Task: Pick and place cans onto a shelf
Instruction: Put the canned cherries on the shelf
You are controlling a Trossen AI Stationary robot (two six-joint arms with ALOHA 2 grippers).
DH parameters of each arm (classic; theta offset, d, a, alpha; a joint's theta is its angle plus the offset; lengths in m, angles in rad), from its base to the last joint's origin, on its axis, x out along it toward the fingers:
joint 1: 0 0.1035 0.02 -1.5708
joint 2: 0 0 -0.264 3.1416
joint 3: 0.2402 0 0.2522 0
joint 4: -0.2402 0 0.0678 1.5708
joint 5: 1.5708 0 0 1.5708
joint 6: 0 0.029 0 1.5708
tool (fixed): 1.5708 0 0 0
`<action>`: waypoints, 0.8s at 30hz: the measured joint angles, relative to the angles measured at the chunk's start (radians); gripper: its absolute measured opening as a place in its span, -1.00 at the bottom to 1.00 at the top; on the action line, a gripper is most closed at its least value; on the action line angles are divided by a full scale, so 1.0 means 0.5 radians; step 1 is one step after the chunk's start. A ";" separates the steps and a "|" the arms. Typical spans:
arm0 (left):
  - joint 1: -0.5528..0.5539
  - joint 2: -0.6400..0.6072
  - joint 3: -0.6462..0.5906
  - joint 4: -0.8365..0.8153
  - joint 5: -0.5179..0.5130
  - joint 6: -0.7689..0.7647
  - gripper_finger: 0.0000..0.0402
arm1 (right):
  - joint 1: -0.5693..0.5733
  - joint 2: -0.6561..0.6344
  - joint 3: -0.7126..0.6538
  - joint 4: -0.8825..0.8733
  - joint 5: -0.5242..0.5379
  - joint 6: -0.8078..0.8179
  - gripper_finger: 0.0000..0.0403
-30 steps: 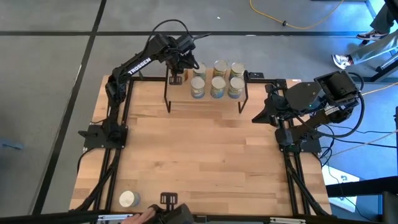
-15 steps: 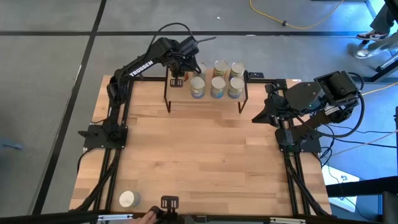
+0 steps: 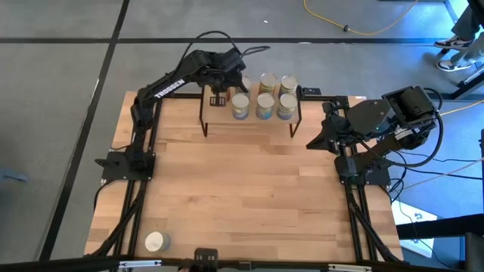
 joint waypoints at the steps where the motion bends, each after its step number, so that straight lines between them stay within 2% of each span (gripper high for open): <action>1: -0.008 -0.026 -0.002 -0.015 -0.023 -0.004 -0.74 | 0.000 0.000 0.000 -0.001 0.001 0.000 -0.91; 4: -0.071 -0.104 0.008 -0.123 -0.051 -0.079 -0.74 | 0.000 0.001 0.000 -0.001 -0.005 0.000 -0.91; 7: -0.153 -0.202 0.008 -0.206 0.000 -0.302 -0.74 | 0.000 0.001 0.001 0.000 -0.018 0.000 -0.91; 12: -0.336 -0.432 0.012 -0.196 0.408 -0.618 -0.74 | 0.001 0.001 0.001 0.000 -0.018 0.000 -0.91; 14: -0.422 -0.508 0.011 -0.196 0.488 -0.748 -0.74 | 0.000 0.002 0.001 0.000 -0.017 -0.001 -0.91; 24: -1.048 -0.724 0.010 -0.196 0.645 -1.314 -0.74 | 0.000 0.002 0.001 0.000 -0.015 -0.097 -0.91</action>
